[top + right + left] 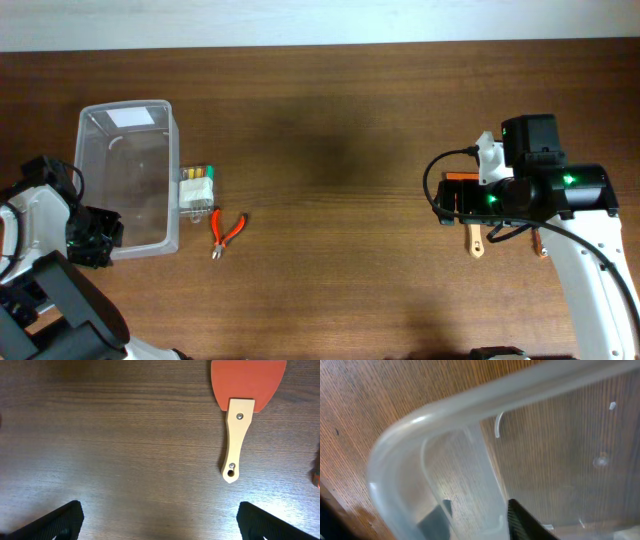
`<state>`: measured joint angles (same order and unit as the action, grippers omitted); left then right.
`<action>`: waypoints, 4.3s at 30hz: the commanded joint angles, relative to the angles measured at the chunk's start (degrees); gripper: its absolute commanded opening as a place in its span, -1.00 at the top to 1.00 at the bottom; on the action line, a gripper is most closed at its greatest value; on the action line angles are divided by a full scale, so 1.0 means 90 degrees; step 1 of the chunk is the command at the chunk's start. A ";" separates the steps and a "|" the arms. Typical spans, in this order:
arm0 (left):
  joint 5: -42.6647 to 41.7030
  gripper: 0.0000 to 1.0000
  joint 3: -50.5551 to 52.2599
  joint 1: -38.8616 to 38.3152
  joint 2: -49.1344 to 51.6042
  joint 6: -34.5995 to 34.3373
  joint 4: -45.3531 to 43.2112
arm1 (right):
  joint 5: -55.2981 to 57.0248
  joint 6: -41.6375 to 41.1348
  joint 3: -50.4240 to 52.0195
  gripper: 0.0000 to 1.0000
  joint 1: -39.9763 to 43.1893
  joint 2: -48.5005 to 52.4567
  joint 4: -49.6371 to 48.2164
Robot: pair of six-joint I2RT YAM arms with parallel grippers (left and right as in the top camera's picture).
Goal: Pack container
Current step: 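Grasp the clear container's near rim with the left gripper, then lift and drag the clear container rightward to table center, then release container and move left gripper to the marker blister pack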
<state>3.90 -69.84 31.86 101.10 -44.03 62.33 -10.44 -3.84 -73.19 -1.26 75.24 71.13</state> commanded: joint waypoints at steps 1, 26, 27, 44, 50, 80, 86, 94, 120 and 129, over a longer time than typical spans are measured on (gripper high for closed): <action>-0.0029 0.33 0.0044 0.0019 -0.0153 -0.0012 -0.0022 | 0.0066 0.0070 -0.0126 -0.97 0.0017 0.0010 0.0005; -0.0206 0.96 0.0044 0.0019 -0.0153 -0.0012 -0.0114 | 0.0066 0.0070 -0.0126 -0.97 0.0017 0.0010 0.0007; -0.0250 0.96 0.0044 0.0019 -0.0153 -0.0012 -0.0117 | 0.0066 0.0070 -0.0126 -0.97 0.0017 0.0010 0.0007; -0.1054 0.96 -0.0716 -0.0867 -0.1047 0.1384 -0.1122 | 0.0359 0.0070 -0.0126 -0.97 0.0017 0.0010 -0.0056; -0.0894 0.96 -0.1416 -0.1826 -0.1362 0.1717 -0.1117 | 0.0359 0.0070 -0.0126 -0.97 0.0017 0.0010 -0.0075; 0.0044 0.96 -0.1052 -0.5569 -0.0236 0.3837 -0.0359 | 0.0738 -0.0002 -0.0126 -0.97 0.0017 0.0010 -0.0168; 0.0049 0.96 -0.1052 -0.5571 0.0274 0.3837 -0.0466 | 0.0736 -0.0002 -0.0126 -0.97 0.0017 0.0010 -0.0163; 0.0049 0.96 -0.1052 -0.5571 0.0440 0.3835 -0.0699 | 0.0736 0.0000 -0.0126 -0.97 0.0017 0.0010 -0.0158; 0.0058 0.96 -0.0872 -0.5564 0.0840 0.3832 -0.0976 | 0.0736 0.0002 -0.0126 -0.97 0.0017 0.0010 -0.0090; 0.0197 0.17 -0.0872 -0.5442 0.0843 0.3835 -0.0993 | 0.0736 0.0005 -0.0126 -0.97 0.0017 0.0010 -0.0068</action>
<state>3.86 -78.43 -18.02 107.50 -10.04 53.49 -4.71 -3.86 -73.21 -1.26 75.24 70.32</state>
